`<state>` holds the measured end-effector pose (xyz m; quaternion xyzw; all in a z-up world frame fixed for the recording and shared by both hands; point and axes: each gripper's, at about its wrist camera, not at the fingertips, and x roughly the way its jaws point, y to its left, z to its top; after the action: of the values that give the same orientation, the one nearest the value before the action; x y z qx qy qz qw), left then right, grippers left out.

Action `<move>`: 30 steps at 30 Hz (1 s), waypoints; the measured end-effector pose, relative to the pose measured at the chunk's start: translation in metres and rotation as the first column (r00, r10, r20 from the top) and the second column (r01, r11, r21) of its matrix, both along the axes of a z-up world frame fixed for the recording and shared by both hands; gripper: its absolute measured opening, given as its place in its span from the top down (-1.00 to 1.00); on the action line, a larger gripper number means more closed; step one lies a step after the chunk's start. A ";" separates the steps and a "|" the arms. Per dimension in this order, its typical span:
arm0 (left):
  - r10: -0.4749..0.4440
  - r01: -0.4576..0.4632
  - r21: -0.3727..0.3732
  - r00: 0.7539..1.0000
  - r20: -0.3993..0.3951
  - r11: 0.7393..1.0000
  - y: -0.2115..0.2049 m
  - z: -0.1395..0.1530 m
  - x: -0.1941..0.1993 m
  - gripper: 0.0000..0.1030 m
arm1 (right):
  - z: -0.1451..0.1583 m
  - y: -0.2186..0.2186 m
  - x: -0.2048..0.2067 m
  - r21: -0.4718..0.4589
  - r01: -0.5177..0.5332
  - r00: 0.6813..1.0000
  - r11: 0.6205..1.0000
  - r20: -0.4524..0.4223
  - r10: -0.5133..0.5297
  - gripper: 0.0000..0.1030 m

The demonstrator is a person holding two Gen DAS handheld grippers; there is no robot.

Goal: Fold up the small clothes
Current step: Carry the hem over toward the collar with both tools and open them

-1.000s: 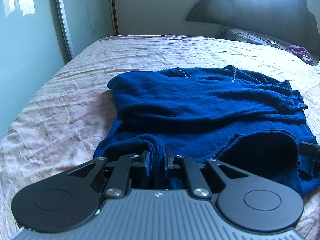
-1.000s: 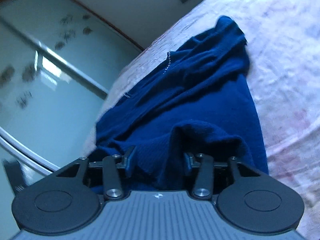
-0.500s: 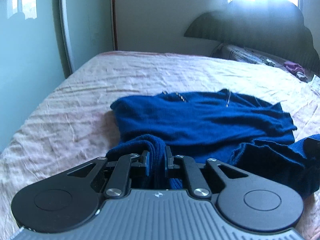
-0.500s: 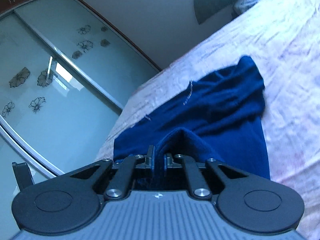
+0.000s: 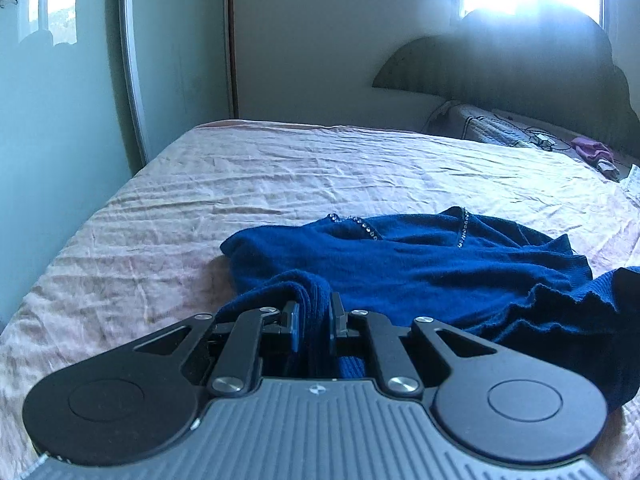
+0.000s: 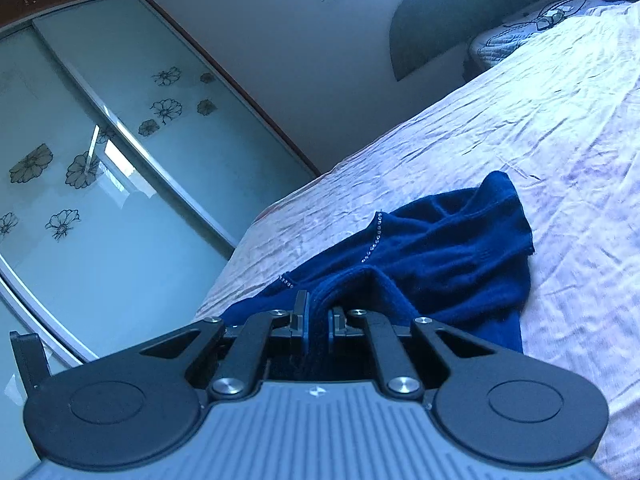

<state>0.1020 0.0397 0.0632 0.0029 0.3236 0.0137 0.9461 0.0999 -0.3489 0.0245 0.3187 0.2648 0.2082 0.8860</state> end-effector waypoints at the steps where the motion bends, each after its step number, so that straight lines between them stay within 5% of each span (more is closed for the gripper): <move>1: 0.000 0.000 0.002 1.000 0.001 1.000 0.000 0.000 0.001 0.74 | 0.000 0.000 0.002 0.001 0.001 1.000 1.000 0.000 -0.001 0.84; 30: -0.014 0.013 0.073 1.000 0.013 0.997 -0.011 0.010 0.076 0.72 | 0.000 -0.004 0.073 0.014 0.070 0.998 0.997 0.004 -0.070 0.83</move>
<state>0.1778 0.0284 0.0736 0.0393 0.3166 0.0190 0.9476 0.1729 -0.3533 0.0241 0.3336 0.2502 0.1797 0.8910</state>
